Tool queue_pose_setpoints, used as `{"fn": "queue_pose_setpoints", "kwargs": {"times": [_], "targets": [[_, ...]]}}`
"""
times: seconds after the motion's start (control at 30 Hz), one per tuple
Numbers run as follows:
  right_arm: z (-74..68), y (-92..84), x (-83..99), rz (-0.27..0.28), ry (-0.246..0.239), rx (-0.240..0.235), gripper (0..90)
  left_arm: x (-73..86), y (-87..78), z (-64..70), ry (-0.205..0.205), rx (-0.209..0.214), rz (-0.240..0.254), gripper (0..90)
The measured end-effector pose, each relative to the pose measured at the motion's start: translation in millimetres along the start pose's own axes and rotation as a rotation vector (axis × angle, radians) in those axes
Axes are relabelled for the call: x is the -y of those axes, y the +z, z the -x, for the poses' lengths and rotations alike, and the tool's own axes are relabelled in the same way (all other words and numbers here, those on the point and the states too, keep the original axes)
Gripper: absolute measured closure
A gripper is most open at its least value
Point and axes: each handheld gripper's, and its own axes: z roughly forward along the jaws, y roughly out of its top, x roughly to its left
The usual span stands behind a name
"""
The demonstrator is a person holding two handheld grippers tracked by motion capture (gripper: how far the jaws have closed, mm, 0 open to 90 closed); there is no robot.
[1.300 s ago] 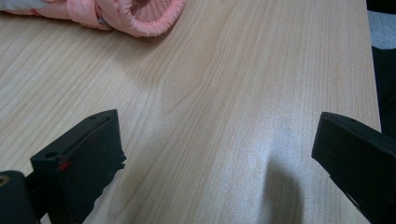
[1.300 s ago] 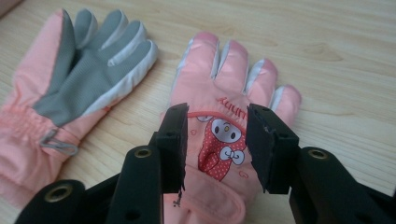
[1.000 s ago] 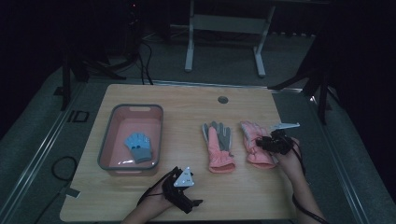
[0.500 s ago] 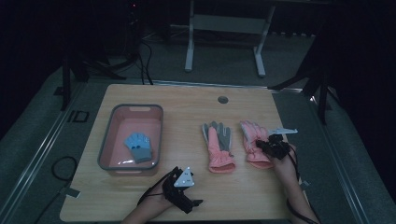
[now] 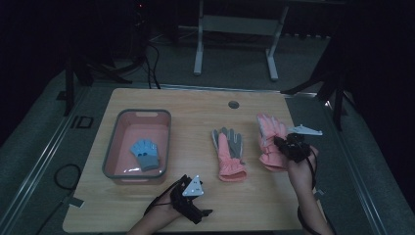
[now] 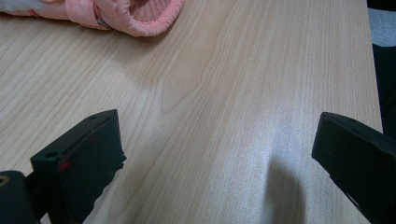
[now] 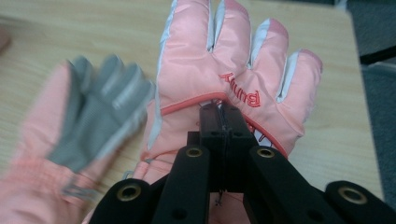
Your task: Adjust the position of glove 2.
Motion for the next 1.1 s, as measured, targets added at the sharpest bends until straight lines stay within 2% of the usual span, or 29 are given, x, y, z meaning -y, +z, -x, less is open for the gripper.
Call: {"fn": "queue_pose_setpoints", "kwargs": {"times": [0.17, 0.33, 0.5, 0.73, 0.87, 0.93, 1.03, 1.1], "targets": [[-24.2, -21.1, -18.5, 0.064, 0.006, -0.018, 89.5, -0.2, -0.1, -0.1, 0.006, 0.0, -0.003, 2.0], [-47.4, -28.5, -32.3, 0.086, -0.021, -0.011, 89.4, -0.2, -0.2, 0.9, 0.007, 0.0, -0.002, 2.0], [-68.5, -28.6, -36.6, 0.095, 0.004, -0.067, 89.4, -0.3, 0.0, 0.7, 0.008, -0.002, -0.002, 2.0], [-98.8, -19.5, -34.3, 0.071, 0.037, -0.13, 89.4, 0.0, 0.0, 0.6, 0.011, -0.004, 0.0, 2.0], [-113.8, -8.3, -29.6, 0.05, 0.025, -0.13, 89.4, -0.3, -0.5, 0.8, 0.012, -0.005, -0.001, 2.0], [-118.6, -0.3, -24.8, 0.025, 0.006, -0.104, 89.4, -0.1, -0.8, 1.1, 0.011, -0.002, 0.0, 2.0], [-119.3, 10.0, -15.9, -0.004, 0.017, -0.087, 89.3, 0.1, -0.8, 0.7, 0.011, -0.001, 0.001, 2.0], [-118.5, 16.7, -10.5, -0.025, 0.04, -0.094, 89.3, -0.1, -0.5, 0.7, 0.012, -0.002, -0.003, 2.0]]}}
